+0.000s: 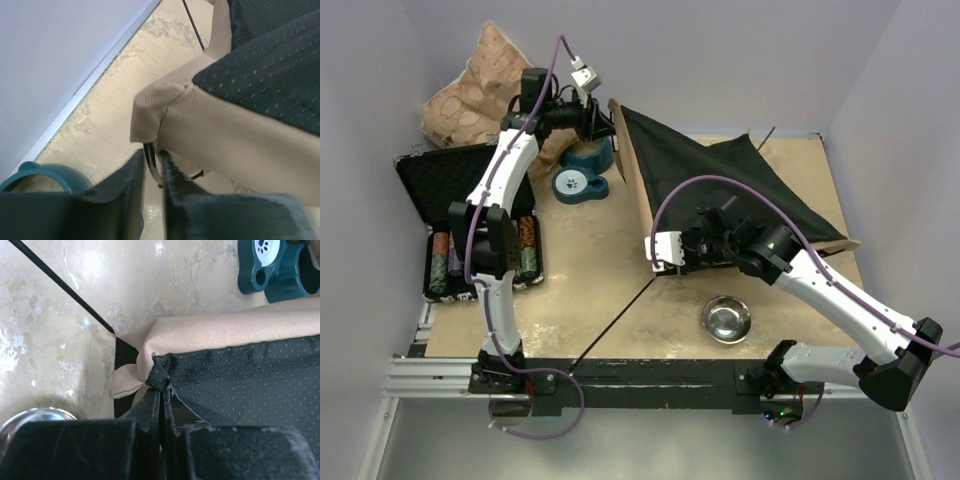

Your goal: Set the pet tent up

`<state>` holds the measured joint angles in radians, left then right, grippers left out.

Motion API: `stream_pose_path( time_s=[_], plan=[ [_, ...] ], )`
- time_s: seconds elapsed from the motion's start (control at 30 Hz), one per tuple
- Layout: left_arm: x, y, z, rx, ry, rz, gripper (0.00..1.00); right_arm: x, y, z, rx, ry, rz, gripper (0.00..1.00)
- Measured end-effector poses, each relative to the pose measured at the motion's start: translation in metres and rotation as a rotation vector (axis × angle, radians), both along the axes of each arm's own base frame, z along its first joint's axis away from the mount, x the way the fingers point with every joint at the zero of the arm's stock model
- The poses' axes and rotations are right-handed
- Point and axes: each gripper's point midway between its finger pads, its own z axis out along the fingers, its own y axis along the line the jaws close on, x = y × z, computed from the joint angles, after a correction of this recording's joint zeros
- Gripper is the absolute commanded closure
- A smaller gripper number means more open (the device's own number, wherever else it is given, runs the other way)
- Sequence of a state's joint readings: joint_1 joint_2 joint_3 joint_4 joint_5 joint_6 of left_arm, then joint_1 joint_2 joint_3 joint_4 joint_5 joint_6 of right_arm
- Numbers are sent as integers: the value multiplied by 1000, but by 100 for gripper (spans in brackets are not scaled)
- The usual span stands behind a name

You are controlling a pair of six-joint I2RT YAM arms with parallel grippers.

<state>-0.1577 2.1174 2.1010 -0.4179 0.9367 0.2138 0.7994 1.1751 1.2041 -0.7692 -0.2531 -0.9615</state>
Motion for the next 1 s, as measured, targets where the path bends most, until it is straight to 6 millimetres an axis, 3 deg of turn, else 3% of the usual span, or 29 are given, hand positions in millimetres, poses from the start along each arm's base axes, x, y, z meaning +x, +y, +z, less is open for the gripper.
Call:
stream_pose_path(
  time_s=[0.03, 0.1, 0.2, 0.27, 0.4, 0.47, 0.53, 0.63, 0.87, 1.0],
  plan=[
    [0, 0, 0, -3, 5, 1, 40, 0, 1, 2, 13, 5, -10, 100],
    [0, 2, 1, -14, 21, 7, 28, 2, 4, 7, 46, 16, -38, 100],
    [2, 16, 6, -63, 55, 30, 25, 5, 6, 19, 108, 43, -89, 100],
    [1, 41, 11, -112, 90, 75, 23, 11, 7, 31, 168, 68, -138, 100],
    [-8, 116, 36, -183, 94, 227, 21, 29, 2, 59, 304, 109, -249, 100],
    [-21, 147, 55, -203, 57, 299, 21, 39, -1, 72, 365, 127, -302, 100],
    [-41, 163, 70, -222, 22, 341, 21, 48, -2, 82, 420, 147, -347, 100],
    [-85, 165, 82, -249, -18, 351, 24, 57, -2, 91, 479, 180, -402, 100],
    [-196, 122, 80, -336, -87, 180, 31, 71, 4, 118, 606, 278, -457, 100],
    [-252, 104, 97, -375, -194, 63, 30, 73, 7, 128, 643, 321, -450, 100]
  ],
)
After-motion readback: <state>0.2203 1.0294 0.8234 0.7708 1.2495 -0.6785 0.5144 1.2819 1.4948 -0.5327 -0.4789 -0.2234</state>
